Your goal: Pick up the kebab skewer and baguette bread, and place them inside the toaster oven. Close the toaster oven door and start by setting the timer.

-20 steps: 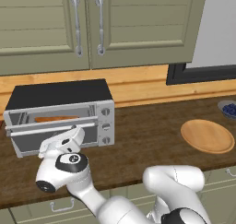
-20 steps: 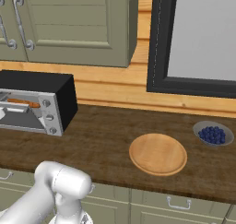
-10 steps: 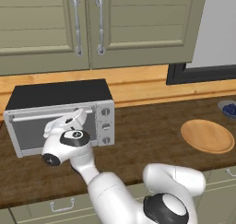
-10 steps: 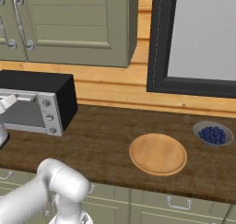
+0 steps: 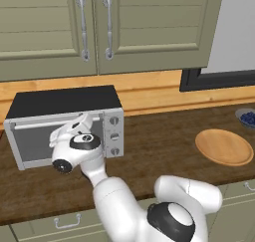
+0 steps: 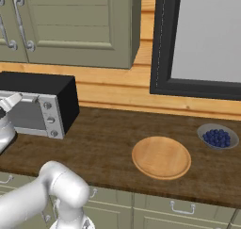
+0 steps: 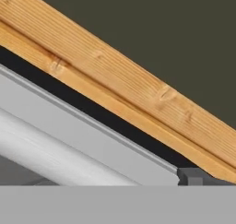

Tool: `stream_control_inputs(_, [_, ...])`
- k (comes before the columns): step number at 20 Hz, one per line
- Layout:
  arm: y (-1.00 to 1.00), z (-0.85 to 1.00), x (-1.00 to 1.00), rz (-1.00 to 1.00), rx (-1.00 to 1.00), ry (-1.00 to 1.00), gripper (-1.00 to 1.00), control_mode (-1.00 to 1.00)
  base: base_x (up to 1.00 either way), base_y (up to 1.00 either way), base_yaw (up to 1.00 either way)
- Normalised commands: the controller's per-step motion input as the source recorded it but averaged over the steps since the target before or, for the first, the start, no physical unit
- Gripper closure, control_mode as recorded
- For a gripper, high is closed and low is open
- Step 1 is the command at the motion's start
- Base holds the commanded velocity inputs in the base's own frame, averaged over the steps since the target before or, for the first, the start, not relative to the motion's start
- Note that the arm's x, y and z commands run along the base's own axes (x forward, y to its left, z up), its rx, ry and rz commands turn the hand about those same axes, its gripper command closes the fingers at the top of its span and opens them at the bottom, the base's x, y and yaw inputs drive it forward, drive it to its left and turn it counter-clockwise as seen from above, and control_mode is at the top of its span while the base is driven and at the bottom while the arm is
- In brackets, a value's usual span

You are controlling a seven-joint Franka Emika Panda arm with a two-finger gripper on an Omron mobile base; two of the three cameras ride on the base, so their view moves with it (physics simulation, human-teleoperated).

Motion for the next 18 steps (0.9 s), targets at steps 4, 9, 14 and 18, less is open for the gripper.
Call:
stream_control_inputs(4, [-0.23,0.25,0.12,0.0,0.0,0.0,-1.0,-1.0,0.0,0.0,0.0])
stream_control_inputs(9, [-0.02,0.32,0.08,0.0,0.0,0.0,-1.0,-1.0,0.0,0.0,0.0])
stream_control_inputs(14, [0.0,0.4,0.08,0.0,0.0,0.0,-1.0,-1.0,0.0,0.0,0.0])
stream_control_inputs(18, [0.0,0.56,0.0,0.0,-0.01,-0.03,-1.0,-1.0,0.0,0.0,0.0])
